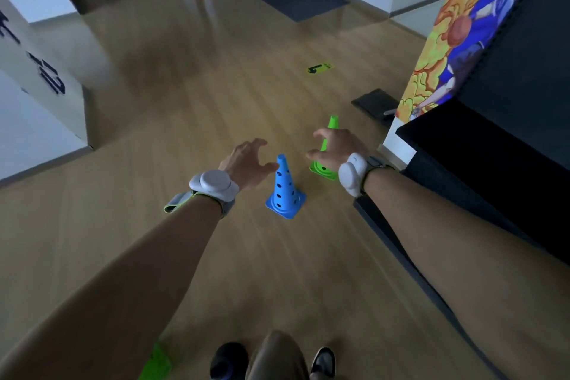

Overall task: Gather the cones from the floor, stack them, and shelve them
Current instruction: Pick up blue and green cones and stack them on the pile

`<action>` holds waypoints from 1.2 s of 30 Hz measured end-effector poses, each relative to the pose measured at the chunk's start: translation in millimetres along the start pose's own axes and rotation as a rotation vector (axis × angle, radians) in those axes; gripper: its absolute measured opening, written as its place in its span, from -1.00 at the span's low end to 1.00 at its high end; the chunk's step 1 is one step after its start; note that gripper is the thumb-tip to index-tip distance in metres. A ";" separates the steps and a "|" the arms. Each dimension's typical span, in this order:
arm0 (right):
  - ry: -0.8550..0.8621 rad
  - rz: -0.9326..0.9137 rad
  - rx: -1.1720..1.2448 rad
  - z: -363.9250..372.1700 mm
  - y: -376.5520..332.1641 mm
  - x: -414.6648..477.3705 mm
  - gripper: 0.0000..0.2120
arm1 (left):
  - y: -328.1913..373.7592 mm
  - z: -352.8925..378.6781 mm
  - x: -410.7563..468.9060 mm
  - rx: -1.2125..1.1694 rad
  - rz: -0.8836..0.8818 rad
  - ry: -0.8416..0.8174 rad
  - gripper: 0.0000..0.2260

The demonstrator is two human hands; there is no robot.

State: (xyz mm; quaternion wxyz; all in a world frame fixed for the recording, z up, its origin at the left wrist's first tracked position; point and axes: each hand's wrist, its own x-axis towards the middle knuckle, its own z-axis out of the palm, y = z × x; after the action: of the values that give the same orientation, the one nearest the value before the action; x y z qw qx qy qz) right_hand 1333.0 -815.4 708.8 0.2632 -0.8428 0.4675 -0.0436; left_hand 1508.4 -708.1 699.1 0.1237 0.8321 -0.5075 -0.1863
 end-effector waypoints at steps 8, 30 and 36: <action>-0.095 0.063 0.025 19.9 22.2 196.8 -0.46 | -21.2 14.0 191.5 0.005 -0.119 -0.078 -0.41; -0.345 0.151 -0.150 143.5 261.2 596.5 -0.41 | -68.1 275.2 535.9 0.010 -0.464 -0.512 -0.41; -0.360 0.197 -0.299 196.9 340.9 670.5 -0.30 | -110.4 366.8 558.2 0.105 -0.594 -0.646 -0.32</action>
State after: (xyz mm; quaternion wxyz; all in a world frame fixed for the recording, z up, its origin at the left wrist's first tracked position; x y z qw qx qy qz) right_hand 1509.9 -1424.4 259.1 0.2175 -0.8169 0.4943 0.2026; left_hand 1668.7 -1161.3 222.3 -0.1426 0.8461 -0.2679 -0.4382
